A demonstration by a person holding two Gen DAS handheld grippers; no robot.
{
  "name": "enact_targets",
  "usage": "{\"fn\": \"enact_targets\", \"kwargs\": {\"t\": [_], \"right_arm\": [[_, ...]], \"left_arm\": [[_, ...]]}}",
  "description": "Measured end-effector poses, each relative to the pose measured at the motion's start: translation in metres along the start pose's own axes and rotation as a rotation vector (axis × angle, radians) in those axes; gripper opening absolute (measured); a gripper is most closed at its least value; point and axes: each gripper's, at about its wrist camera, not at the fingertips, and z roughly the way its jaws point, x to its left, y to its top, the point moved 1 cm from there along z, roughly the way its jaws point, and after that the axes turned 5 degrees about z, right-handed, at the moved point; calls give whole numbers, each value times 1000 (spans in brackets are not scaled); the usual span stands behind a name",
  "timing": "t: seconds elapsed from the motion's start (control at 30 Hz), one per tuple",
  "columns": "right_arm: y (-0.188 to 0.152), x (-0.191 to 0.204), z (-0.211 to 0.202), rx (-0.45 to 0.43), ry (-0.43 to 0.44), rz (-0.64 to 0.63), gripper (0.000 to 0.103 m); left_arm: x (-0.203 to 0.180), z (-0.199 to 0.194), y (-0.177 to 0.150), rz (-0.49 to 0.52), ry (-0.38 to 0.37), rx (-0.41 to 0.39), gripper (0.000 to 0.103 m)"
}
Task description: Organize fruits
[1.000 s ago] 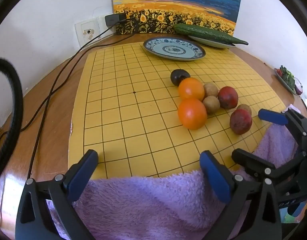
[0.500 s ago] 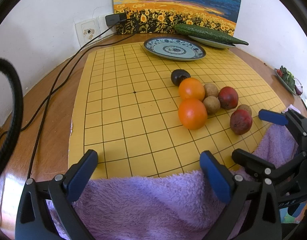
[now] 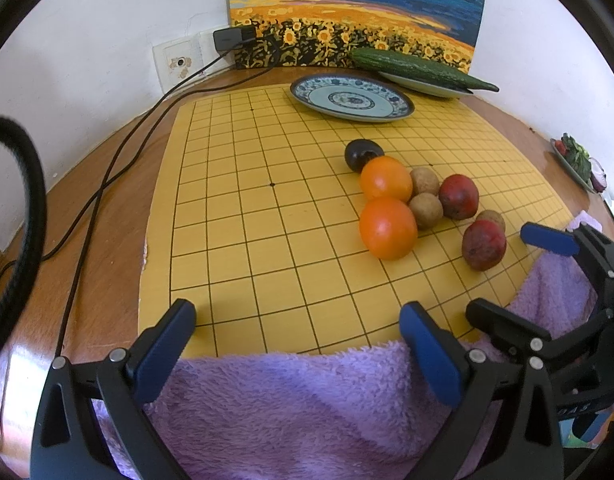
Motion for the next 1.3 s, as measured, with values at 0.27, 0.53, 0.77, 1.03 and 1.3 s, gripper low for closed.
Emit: {"fn": "enact_targets", "kwargs": {"t": [0.27, 0.53, 0.77, 1.03, 1.3], "right_arm": [[0, 0, 0, -6, -2, 0, 103], [-1, 0, -1, -7, -2, -2, 103], [0, 0, 0, -2, -2, 1, 103], [-2, 1, -2, -4, -20, 20, 103], [0, 1, -2, 0, -20, 18, 103]], "left_arm": [[0, 0, 0, 0, 0, 0, 103], [0, 0, 0, 0, 1, 0, 103], [0, 0, 0, 0, 0, 0, 103], [4, -1, -1, -10, 6, 0, 103], [5, -1, -1, -9, 6, 0, 103]]}}
